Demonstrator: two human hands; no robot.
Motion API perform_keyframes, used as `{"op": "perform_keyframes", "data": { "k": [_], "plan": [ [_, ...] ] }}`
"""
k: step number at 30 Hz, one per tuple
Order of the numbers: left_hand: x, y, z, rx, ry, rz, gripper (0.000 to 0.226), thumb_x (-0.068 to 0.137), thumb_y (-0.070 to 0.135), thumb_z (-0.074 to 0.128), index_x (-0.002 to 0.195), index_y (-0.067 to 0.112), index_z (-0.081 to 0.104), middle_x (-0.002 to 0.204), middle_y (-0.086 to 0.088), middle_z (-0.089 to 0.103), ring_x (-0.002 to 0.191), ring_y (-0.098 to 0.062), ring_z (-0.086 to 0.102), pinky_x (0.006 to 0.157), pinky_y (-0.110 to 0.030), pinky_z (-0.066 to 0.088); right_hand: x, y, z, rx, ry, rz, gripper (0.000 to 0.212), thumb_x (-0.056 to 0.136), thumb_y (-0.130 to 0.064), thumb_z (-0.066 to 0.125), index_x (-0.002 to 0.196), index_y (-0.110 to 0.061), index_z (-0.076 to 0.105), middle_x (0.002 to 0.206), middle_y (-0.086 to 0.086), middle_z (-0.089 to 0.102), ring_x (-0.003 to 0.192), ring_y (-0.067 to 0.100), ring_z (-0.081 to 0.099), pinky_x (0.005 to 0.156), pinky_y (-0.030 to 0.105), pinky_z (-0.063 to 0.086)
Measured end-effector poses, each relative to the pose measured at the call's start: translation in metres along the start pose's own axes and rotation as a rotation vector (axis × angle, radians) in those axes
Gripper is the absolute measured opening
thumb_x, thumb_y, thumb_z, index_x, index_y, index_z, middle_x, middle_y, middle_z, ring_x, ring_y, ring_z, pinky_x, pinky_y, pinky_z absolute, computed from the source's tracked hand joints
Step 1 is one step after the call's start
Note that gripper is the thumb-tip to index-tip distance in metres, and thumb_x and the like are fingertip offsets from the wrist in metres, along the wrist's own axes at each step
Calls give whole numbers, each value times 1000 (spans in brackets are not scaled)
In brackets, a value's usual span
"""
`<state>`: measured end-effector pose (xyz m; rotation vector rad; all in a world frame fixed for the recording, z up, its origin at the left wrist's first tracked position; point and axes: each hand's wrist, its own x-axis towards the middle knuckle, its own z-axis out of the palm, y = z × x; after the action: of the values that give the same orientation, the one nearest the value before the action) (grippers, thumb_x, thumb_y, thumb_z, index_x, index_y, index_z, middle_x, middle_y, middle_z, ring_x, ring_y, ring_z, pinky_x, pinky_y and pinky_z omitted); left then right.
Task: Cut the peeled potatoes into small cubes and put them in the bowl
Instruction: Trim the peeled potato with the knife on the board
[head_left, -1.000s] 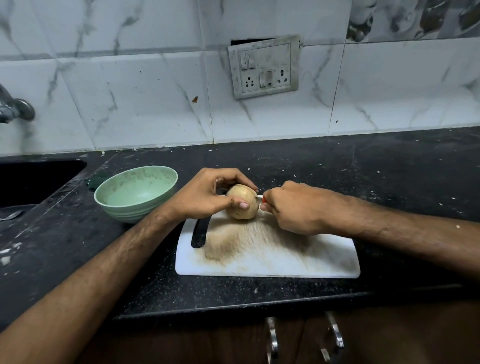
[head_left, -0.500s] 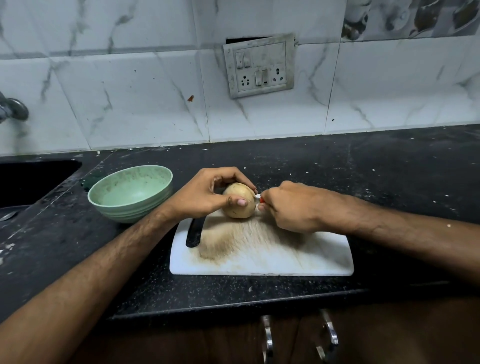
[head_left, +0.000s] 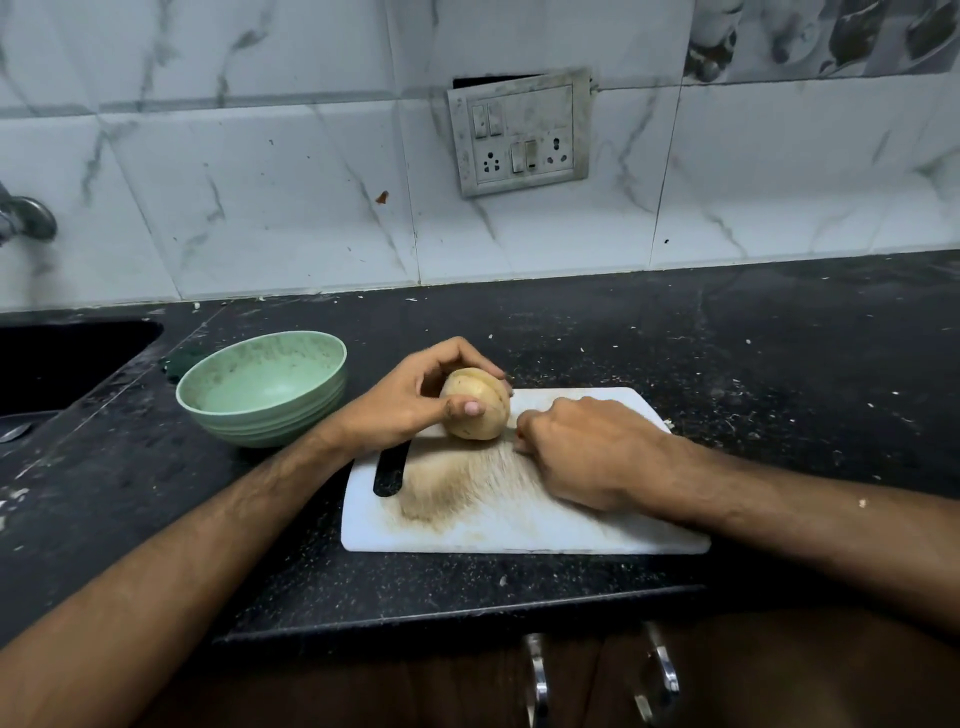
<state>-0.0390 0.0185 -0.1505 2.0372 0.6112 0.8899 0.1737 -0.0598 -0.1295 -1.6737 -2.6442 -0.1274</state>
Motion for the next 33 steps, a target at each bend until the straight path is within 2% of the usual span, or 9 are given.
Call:
{"op": "perform_keyframes", "data": {
  "k": [4, 7, 11, 15, 18, 23, 25, 28, 33],
  "plan": [
    [0, -6, -1, 10, -4, -17, 55, 85, 52, 75, 115, 9, 57, 119, -20, 67, 115, -39, 63, 96, -48, 51, 5, 0, 3, -43, -12, -5, 30, 104, -41, 32, 98, -20, 53, 94, 8, 61, 69, 24, 46, 64, 34, 38],
    [2, -3, -2, 17, -25, -15, 46, 89, 54, 69, 116, 18, 58, 119, -21, 64, 113, -30, 62, 95, -41, 50, 10, 3, 1, -13, -68, 14, 30, 103, -41, 35, 98, -20, 55, 93, 6, 59, 71, 23, 50, 64, 34, 41],
    [1, -4, 0, 65, -51, -26, 33, 101, 30, 52, 125, 8, 58, 120, -16, 62, 116, -27, 59, 100, -37, 46, 13, 4, 1, -3, -90, 21, 23, 102, -40, 38, 92, -24, 51, 94, 7, 60, 74, 24, 52, 67, 36, 46],
    [-1, -11, -5, 1, 32, -44, 30, 103, 21, 43, 122, 6, 60, 123, -24, 62, 120, -44, 56, 103, -59, 43, 12, 3, 2, -24, -79, 34, 22, 101, -38, 38, 96, -23, 53, 96, 6, 61, 73, 23, 52, 66, 35, 45],
    [-7, -21, -17, -108, 172, -107, 30, 102, 24, 45, 122, 4, 56, 125, -32, 58, 119, -43, 56, 106, -66, 37, 10, 1, 1, -43, -81, 23, 23, 102, -36, 39, 104, -21, 57, 101, 6, 61, 74, 22, 50, 66, 34, 42],
    [-2, -22, -12, 39, 149, -85, 28, 105, 30, 42, 121, 14, 58, 121, -18, 60, 118, -39, 55, 102, -53, 44, 13, 3, -4, -43, -124, 18, 29, 104, -40, 36, 109, -22, 58, 106, 6, 61, 79, 22, 50, 69, 34, 40],
    [-1, -22, -11, 48, 147, -70, 28, 105, 30, 41, 121, 14, 58, 119, -12, 61, 114, -27, 57, 98, -44, 47, 11, 6, -5, -27, -139, 6, 31, 104, -43, 34, 103, -23, 57, 103, 6, 61, 80, 22, 49, 71, 34, 40],
    [-1, -22, -11, 61, 151, -33, 29, 105, 26, 41, 121, 8, 56, 117, -14, 60, 111, -18, 56, 98, -34, 44, 2, 21, -17, 45, -237, -11, 32, 105, -42, 37, 81, -23, 47, 83, -2, 55, 75, 17, 49, 71, 31, 37],
    [2, -21, -11, 179, 137, -53, 28, 104, 38, 44, 121, 20, 58, 118, 3, 65, 116, -17, 60, 102, -33, 45, -13, 74, -49, 203, -507, 38, 37, 103, -41, 45, 75, -18, 52, 63, 0, 53, 54, 15, 45, 58, 29, 40]
  ]
}}
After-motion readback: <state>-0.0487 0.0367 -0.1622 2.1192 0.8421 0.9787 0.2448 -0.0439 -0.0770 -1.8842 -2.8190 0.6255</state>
